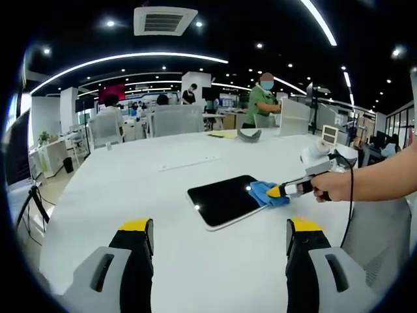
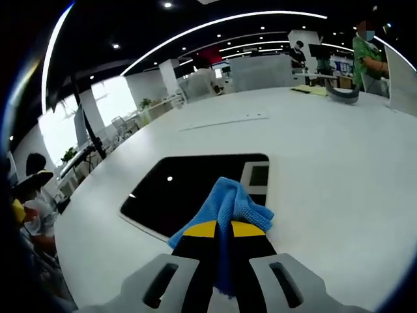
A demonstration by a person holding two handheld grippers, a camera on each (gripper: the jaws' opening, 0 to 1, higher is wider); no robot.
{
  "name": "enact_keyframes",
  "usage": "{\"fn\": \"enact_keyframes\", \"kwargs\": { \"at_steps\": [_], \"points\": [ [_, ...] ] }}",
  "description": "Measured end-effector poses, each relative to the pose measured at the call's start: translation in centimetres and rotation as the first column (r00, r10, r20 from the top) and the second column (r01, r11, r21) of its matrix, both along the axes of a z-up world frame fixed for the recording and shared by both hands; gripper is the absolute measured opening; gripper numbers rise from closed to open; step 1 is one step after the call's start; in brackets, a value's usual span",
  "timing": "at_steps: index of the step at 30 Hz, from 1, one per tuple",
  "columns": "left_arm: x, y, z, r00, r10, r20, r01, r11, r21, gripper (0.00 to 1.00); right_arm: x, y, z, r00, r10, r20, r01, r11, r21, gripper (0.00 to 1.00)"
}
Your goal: Wipe the mirror surface with the cleaning cloth until all visible marks leave the cleaned area.
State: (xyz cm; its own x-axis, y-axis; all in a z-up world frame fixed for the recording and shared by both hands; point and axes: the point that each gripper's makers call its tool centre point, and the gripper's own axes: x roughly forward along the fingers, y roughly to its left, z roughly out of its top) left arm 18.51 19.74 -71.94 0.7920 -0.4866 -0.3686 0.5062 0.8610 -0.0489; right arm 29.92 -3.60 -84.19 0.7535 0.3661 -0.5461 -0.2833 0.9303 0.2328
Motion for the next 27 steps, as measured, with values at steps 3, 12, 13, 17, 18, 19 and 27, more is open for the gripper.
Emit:
{"fn": "enact_keyframes", "kwargs": {
  "at_steps": [3,12,13,17,18,19,27],
  "points": [
    [0.1,0.0,0.0,1.000,0.001,-0.002,-0.001,1.000,0.001,0.84,0.2,-0.1,0.0,1.000,-0.002,0.000,0.002,1.000,-0.002,0.01],
    [0.4,0.2,-0.3,1.000,0.004,-0.010,-0.004,1.000,0.007,0.84,1.6,-0.4,0.0,1.000,-0.008,-0.004,0.008,1.000,-0.009,0.02],
    [0.4,0.2,-0.3,1.000,0.005,-0.010,-0.005,1.000,0.008,0.84,1.7,-0.5,0.0,1.000,-0.009,-0.004,0.009,1.000,-0.010,0.02],
    [0.4,0.3,-0.4,1.000,0.010,-0.016,-0.010,1.000,0.008,0.84,1.9,-0.5,0.0,1.000,-0.009,-0.002,0.009,1.000,-0.009,0.02],
    [0.4,0.4,-0.5,1.000,0.011,-0.018,-0.011,1.000,0.009,0.84,2.1,-0.5,0.0,1.000,-0.009,-0.001,0.009,1.000,-0.008,0.02],
    [0.4,0.4,-0.6,1.000,0.010,-0.020,-0.010,1.000,0.010,0.84,2.1,-0.5,0.0,1.000,-0.008,-0.001,0.008,1.000,-0.008,0.02],
    [0.4,0.2,-0.6,1.000,0.011,-0.025,-0.011,1.000,0.009,0.84,2.7,-0.5,0.0,1.000,-0.010,0.002,0.010,1.000,-0.009,0.01]
  ]
}}
